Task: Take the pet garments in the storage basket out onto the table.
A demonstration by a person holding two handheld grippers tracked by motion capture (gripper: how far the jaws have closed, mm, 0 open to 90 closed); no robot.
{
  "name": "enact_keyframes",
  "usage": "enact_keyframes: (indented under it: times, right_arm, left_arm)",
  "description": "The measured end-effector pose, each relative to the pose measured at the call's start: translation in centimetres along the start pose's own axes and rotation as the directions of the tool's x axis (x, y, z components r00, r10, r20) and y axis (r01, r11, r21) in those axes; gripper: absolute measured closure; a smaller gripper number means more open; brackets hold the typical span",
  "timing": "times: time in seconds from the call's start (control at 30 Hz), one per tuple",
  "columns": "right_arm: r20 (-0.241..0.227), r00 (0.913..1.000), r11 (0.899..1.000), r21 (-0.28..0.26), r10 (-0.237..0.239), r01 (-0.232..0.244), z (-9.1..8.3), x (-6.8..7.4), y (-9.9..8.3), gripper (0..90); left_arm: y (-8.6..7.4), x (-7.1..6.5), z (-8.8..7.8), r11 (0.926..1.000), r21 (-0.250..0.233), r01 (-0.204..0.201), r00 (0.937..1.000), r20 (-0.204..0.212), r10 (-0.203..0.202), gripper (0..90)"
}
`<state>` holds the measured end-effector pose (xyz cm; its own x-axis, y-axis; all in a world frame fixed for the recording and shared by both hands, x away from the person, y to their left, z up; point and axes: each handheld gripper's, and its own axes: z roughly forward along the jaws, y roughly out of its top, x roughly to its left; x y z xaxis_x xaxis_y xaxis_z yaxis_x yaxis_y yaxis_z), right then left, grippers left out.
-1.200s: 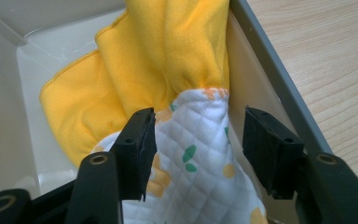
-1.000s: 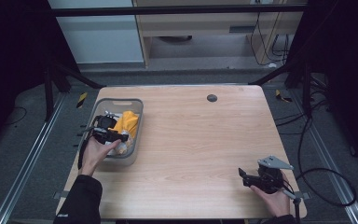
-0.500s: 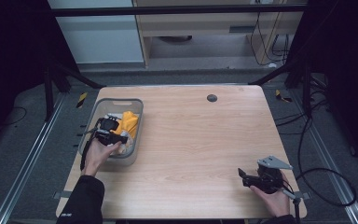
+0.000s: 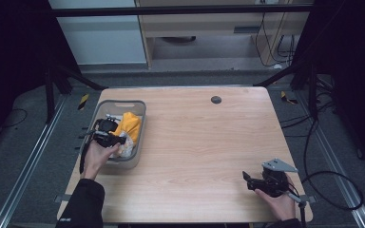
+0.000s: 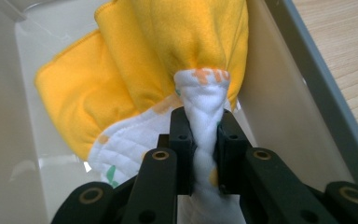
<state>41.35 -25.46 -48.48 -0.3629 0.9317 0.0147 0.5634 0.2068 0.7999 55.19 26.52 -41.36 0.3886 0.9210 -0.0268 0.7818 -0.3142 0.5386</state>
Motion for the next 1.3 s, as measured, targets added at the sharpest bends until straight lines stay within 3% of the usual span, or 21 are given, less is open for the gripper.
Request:
enact_keyframes:
  times: [0.57, 1.3]
  right_arm:
    - [0.000, 1.0000, 1.000, -0.010, 0.000, 0.000, -0.1, 0.0, 0.1, 14.9]
    - [0.005, 1.0000, 1.000, -0.015, -0.002, 0.002, -0.1, 0.0, 0.1, 14.8]
  left_arm:
    - [0.4, 0.6, -4.9, 0.9946, -0.103, -0.012, 0.9998, -0.014, 0.010, 80.9]
    - [0.9, -0.1, -8.4, 0.9848, -0.159, -0.069, 0.9976, -0.006, 0.069, 81.0]
